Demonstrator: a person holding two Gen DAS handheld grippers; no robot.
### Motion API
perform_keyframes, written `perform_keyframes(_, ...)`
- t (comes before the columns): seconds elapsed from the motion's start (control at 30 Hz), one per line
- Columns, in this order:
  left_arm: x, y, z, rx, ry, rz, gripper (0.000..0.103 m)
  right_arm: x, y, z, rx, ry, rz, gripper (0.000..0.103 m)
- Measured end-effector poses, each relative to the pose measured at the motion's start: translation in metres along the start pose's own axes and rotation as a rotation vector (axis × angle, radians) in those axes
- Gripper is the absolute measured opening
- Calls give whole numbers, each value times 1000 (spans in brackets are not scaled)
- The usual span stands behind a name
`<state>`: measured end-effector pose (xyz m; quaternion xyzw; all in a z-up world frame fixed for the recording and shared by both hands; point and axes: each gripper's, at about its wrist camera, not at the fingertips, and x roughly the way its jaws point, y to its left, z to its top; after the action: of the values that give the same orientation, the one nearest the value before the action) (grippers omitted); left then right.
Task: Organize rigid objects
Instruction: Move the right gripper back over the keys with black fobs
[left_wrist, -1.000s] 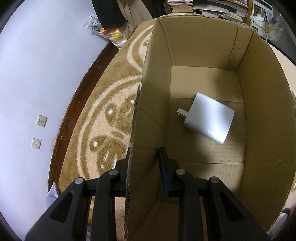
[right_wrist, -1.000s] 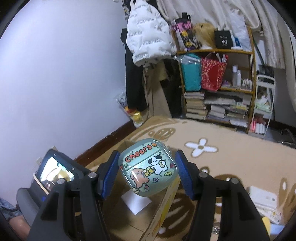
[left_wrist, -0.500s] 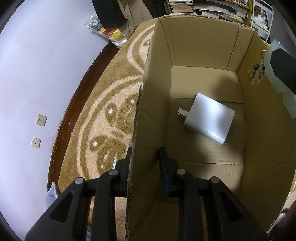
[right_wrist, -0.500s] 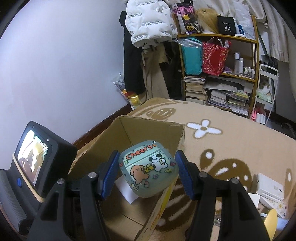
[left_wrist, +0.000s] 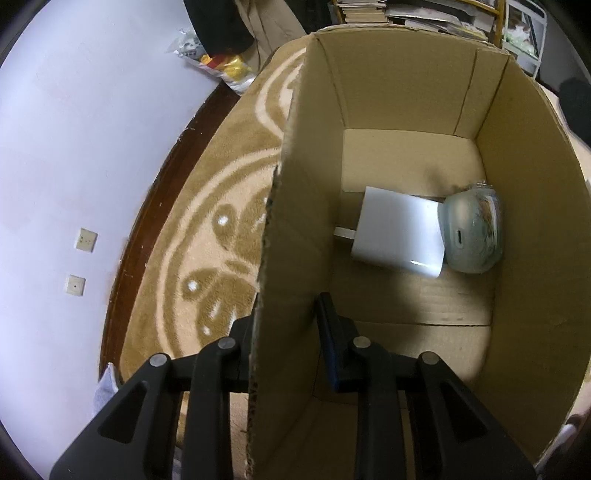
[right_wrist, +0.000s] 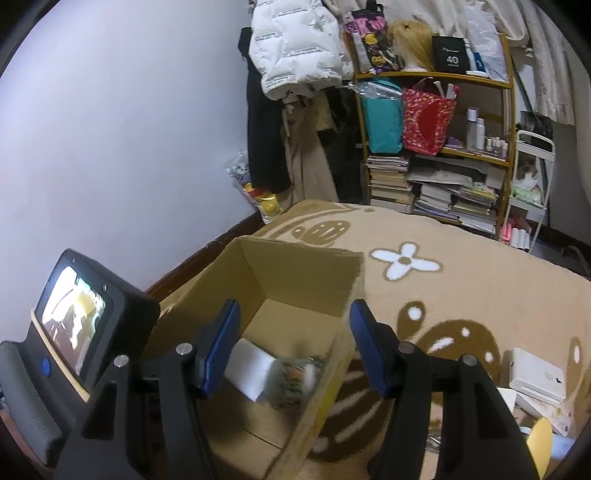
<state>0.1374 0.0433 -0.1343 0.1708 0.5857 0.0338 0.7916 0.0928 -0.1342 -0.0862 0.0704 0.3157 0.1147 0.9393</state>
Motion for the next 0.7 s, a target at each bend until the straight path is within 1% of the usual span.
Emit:
perform_keyframes(0.1,0,2,0,-12,6,-14,25,-5,-7,2,9,-4,-34,70)
perform_keyframes(0.17,0,3,0,-12,6,-14,25,-9,-11,1,16,-8,-50,77)
perform_keyframes(0.47,0,4,0,-6,4,-7,25,-10,-53,-11,111,55,-131,79)
perform_keyframes(0.7,1,2,-1,-4,4,-4,25,-5,-69,-32,171,119,-147,79)
